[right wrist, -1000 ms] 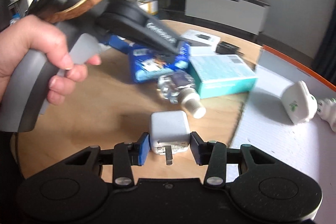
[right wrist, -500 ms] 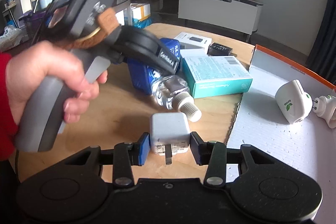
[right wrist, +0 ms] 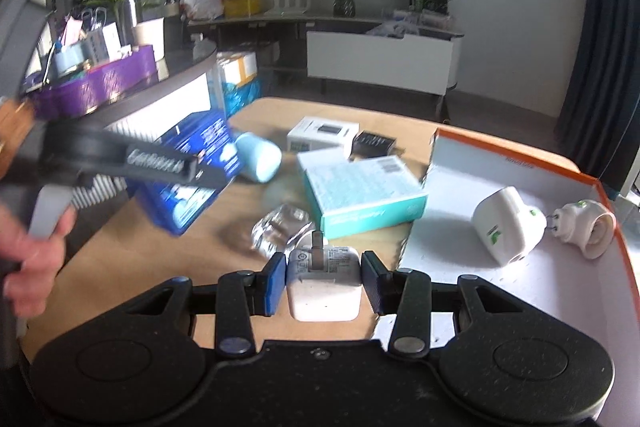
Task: Organize rigid objects
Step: 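Carry the blue case with the left tool while the right tool carries the white charger to the box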
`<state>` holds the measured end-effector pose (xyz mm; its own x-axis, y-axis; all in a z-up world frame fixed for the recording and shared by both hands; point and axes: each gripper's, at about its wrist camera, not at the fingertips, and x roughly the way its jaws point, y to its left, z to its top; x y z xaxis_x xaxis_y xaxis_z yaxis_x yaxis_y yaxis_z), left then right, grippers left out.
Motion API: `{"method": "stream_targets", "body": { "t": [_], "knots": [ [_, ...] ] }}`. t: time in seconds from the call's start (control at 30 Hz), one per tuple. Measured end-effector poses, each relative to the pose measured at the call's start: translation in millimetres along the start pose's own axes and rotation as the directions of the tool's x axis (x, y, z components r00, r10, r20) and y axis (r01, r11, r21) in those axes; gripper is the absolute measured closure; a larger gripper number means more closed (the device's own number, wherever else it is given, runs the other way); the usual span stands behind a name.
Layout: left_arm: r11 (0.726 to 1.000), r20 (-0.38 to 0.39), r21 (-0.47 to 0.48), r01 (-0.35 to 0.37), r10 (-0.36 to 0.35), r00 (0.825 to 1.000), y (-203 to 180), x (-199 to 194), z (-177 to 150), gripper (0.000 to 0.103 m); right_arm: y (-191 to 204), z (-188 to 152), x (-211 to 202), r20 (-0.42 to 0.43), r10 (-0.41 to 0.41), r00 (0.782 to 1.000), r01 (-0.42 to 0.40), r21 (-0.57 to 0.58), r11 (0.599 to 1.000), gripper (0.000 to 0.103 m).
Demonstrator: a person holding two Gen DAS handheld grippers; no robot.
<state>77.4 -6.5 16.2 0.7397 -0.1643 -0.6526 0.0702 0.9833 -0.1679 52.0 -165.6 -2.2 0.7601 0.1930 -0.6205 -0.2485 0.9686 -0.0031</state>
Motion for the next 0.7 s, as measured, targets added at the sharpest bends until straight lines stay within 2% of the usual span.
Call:
{"method": "stream_targets", "body": {
  "t": [0.17, 0.43, 0.7],
  "knots": [
    [1.0, 0.001, -0.015, 0.007, -0.007, 1.0, -9, -9, -3, 0.07, -8, 4, -12, 0.033, -0.018, 0.999, 0.018, 0.015, 1.0, 0.053],
    [0.998, -0.009, -0.014, 0.056, -0.057, 0.998, -26, -13, -5, 0.07, -18, 8, -29, 0.075, -0.054, 0.996, 0.051, 0.036, 0.998, 0.053],
    [0.998, -0.005, 0.001, 0.065, -0.065, 0.998, -38, -16, -6, 0.07, -30, 9, -39, 0.094, -0.082, 0.992, 0.076, 0.063, 0.995, 0.053]
  ]
}}
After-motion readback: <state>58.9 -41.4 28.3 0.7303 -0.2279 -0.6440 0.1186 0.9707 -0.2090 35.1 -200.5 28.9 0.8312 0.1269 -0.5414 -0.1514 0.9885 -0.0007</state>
